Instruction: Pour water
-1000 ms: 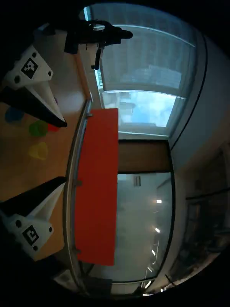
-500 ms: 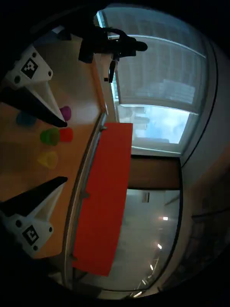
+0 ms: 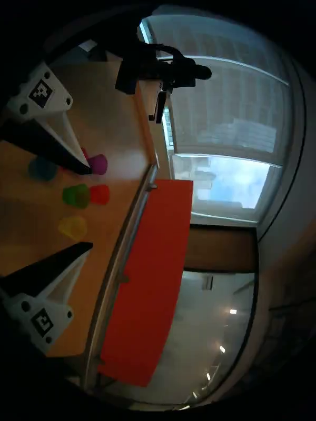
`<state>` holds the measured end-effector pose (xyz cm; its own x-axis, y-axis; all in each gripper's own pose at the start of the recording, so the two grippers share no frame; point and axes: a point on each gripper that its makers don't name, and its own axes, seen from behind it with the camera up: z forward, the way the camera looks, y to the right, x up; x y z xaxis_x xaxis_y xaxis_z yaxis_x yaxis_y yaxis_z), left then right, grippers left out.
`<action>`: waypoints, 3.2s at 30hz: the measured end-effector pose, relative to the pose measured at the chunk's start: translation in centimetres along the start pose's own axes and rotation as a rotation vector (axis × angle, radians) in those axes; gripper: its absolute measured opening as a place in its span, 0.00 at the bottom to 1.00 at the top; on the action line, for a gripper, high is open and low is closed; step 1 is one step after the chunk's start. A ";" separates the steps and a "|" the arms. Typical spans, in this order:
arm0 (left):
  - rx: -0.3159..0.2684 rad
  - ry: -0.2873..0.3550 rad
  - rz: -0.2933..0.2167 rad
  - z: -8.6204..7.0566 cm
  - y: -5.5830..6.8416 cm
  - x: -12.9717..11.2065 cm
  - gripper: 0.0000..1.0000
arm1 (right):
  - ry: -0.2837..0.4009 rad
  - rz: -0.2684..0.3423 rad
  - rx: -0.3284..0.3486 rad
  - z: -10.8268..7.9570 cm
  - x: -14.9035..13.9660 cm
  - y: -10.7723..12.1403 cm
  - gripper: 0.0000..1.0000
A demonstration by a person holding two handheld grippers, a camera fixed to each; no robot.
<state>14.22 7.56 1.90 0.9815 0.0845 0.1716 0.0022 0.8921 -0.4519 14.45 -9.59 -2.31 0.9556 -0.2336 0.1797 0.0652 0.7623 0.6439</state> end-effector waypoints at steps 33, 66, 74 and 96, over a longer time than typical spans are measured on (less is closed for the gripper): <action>-0.033 -0.112 0.020 1.1 0.8 -5.7 0.87 | -0.212 -0.049 0.127 2.0 -7.6 -2.2 0.99; -0.098 -0.150 0.049 3.8 2.5 -7.1 0.87 | -0.369 -0.076 0.270 5.1 -15.0 -6.6 0.99; -0.111 -0.158 0.057 4.8 2.8 -7.2 0.87 | -0.395 -0.077 0.300 6.1 -16.6 -7.7 0.99; -0.144 -0.170 0.067 7.3 4.0 -7.3 0.87 | -0.432 -0.087 0.340 8.7 -19.6 -9.5 0.99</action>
<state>5.65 13.78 5.23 0.9341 0.2260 0.2763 -0.0228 0.8102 -0.5857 -7.42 -17.51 -5.43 0.7412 -0.5679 0.3580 -0.0266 0.5081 0.8609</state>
